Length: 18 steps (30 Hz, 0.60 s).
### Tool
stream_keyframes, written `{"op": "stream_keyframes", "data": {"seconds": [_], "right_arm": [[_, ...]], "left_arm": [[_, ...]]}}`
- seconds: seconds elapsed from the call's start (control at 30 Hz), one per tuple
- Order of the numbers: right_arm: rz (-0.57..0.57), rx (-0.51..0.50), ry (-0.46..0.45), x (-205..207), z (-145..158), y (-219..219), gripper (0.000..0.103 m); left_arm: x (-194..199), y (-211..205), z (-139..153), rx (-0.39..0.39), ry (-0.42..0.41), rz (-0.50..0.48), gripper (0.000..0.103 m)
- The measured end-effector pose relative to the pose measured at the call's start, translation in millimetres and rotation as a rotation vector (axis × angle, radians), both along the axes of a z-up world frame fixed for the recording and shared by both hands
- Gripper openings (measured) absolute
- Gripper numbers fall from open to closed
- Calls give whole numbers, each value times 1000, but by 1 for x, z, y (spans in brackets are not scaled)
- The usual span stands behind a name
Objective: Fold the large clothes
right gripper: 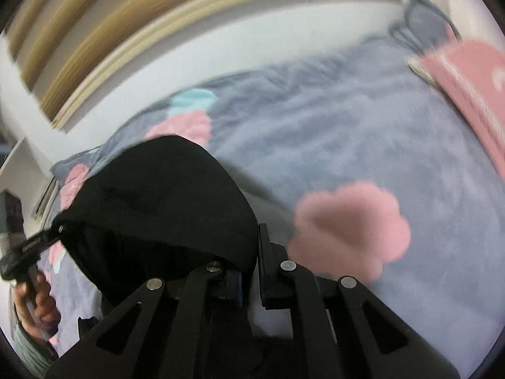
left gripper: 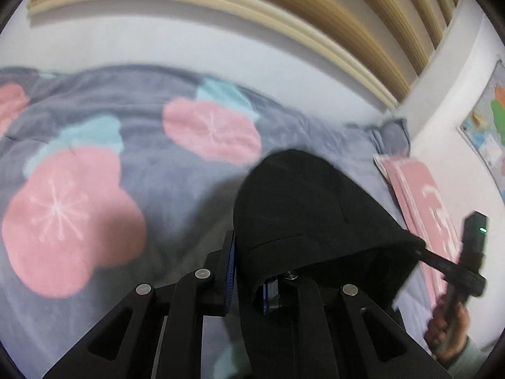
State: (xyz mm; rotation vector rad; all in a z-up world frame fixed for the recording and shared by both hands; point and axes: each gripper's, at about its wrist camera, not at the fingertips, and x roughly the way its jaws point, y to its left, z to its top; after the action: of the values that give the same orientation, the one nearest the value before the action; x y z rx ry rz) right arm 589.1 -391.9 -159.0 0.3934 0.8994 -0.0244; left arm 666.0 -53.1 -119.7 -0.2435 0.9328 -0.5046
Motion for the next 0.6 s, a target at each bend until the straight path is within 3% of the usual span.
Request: {"op": "stream_keyframes", "data": {"seconds": [0.07,0.1,0.17,0.2,0.27,0.33,0.4,0.47,0.6], "right_arm": [[-25,30,96,9,-42,-8,10],[-19,44,149,16,-64,-8,11],[-1,59,238,26,-100,-5,11],[4,74,256,27,-110,-6,11],[3,107,258,29,-114,-11,12],[18,110,260,29,-109,-14,21],[47,81,266,25,-99,-14,38],[73,30,263,11,-78,-14,47],[114,-1,193,-11,-33,-12,48]], "left_arm": [[12,0,-47,71,144,9,14],[20,0,-86,128,254,17,14],[24,1,-123,132,325,12,17],[23,6,-130,86,316,20,17],[25,12,-128,38,325,34,19],[19,13,-120,41,297,25,22],[10,10,-109,89,263,1,31],[-6,11,-92,136,241,-29,52],[-34,28,-43,135,149,-54,55]]}}
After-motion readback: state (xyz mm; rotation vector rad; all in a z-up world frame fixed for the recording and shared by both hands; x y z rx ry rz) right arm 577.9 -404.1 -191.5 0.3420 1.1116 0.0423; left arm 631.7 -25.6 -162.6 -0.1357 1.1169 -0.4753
